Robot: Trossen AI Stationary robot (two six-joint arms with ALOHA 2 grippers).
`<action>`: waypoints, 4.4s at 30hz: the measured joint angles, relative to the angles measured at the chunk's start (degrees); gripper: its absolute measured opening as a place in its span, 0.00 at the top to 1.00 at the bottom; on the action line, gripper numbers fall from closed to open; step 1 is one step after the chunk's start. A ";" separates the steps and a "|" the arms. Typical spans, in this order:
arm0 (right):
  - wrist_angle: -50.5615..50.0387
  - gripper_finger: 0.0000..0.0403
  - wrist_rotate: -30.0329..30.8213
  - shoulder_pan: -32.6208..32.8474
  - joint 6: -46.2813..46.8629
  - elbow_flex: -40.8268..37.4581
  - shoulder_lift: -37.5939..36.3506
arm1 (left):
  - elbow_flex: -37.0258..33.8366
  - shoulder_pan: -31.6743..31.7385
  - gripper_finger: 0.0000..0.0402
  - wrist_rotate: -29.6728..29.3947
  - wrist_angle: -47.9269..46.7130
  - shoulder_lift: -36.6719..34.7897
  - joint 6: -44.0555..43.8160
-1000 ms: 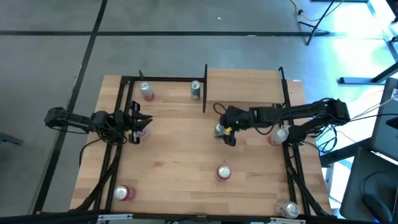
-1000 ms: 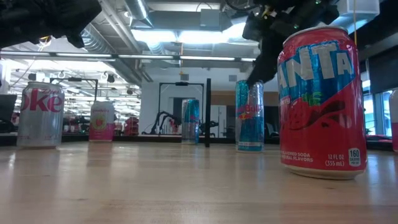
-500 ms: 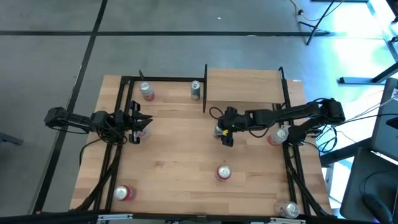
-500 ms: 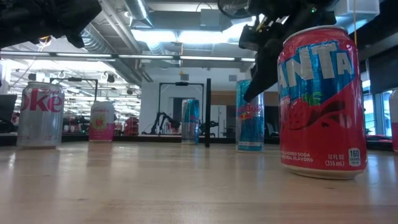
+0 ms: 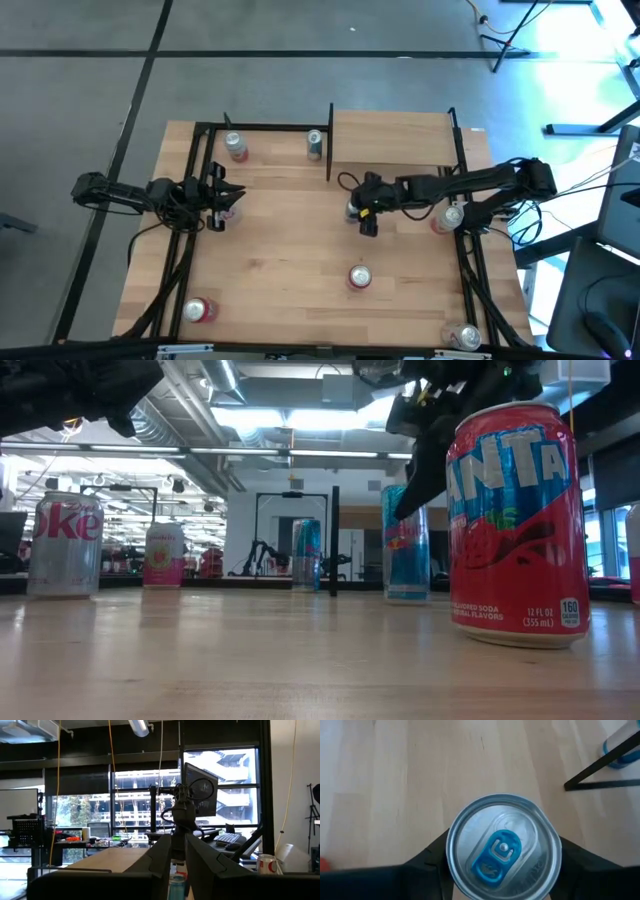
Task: Place canned beverage on shelf
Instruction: Put the bottom blue soda can on the shelf, then put the bottom right white pink soda can on the shelf
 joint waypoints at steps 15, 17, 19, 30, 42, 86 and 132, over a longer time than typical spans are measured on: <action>-21.75 0.48 0.88 -1.70 -5.05 25.80 -0.88 | 0.00 -0.01 0.88 0.00 -0.27 1.72 -2.51; -24.06 0.48 0.86 -2.89 -6.64 29.02 -0.94 | 0.00 0.00 0.88 -0.37 -0.20 2.18 -3.07; -25.92 0.48 0.26 -4.51 -7.95 31.71 -0.94 | 0.00 0.00 0.88 -1.51 -0.22 2.74 -3.10; -26.71 0.48 -7.12 -17.90 -14.89 35.89 -0.96 | 3.39 0.00 0.88 -4.95 -0.27 10.28 -3.07; -33.05 0.48 -13.97 -28.68 -21.69 48.59 9.14 | 7.94 2.54 0.88 -6.57 -0.22 18.45 0.50; -31.38 0.48 -25.16 -35.98 -32.06 50.39 19.69 | 8.04 10.29 0.88 0.26 1.09 18.82 13.03; -28.73 0.23 -20.68 -35.93 -31.19 47.77 12.58 | 8.04 10.29 0.88 0.24 1.17 18.80 13.53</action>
